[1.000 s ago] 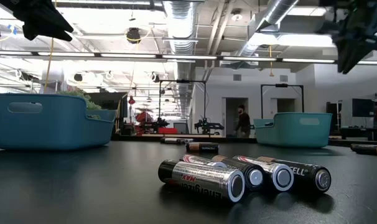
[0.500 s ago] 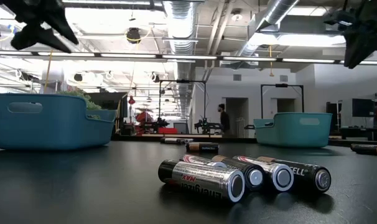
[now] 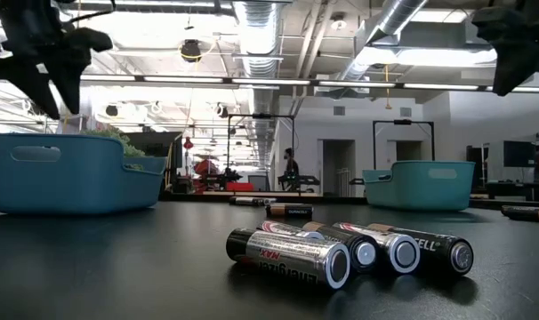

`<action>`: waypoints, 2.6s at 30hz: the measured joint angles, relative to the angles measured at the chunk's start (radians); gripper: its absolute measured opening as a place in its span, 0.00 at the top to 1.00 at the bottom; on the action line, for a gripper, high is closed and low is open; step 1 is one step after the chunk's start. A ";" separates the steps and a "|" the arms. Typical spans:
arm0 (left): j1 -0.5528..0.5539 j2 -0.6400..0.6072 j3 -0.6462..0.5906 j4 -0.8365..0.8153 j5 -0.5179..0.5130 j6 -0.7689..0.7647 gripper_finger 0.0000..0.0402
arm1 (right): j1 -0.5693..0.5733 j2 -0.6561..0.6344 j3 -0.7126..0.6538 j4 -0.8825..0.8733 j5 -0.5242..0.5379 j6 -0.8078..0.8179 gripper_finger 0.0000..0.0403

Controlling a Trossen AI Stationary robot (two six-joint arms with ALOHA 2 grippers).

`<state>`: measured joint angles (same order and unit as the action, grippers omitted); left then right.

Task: Sort batteries
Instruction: Prepare the bins

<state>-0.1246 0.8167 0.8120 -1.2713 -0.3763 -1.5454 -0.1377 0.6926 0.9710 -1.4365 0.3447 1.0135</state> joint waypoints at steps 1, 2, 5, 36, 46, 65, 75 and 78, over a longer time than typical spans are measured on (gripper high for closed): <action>0.000 0.017 0.000 0.001 0.011 -0.007 0.65 | 0.002 0.000 0.000 -0.001 0.000 -0.002 0.84; 0.000 0.034 0.000 0.002 0.015 -0.013 0.65 | 0.002 0.000 0.000 -0.001 0.000 -0.003 0.84; 0.000 0.081 0.000 0.004 0.040 -0.019 0.65 | 0.001 0.000 0.000 -0.006 0.000 -0.011 0.84; 0.000 0.283 0.000 0.007 0.106 -0.090 0.65 | 0.001 0.000 0.000 -0.023 -0.001 -0.082 0.84; 0.000 0.283 0.000 0.009 0.109 -0.102 0.65 | 0.001 0.000 0.000 -0.023 -0.001 -0.083 0.84; 0.000 0.283 -0.142 0.215 0.165 -0.175 0.79 | 0.001 0.000 0.000 -0.022 -0.001 -0.095 0.84; 0.015 0.279 -0.139 0.262 0.170 -0.247 0.99 | 0.001 0.000 0.000 -0.022 0.009 -0.099 0.84; 0.050 0.280 -0.108 0.293 0.156 -0.212 0.99 | 0.001 0.000 0.000 -0.021 0.021 -0.099 0.84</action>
<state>-0.0748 1.0969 0.7042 -0.9781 -0.2206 -1.7573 -0.1369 0.6926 0.9710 -1.4578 0.3660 0.9146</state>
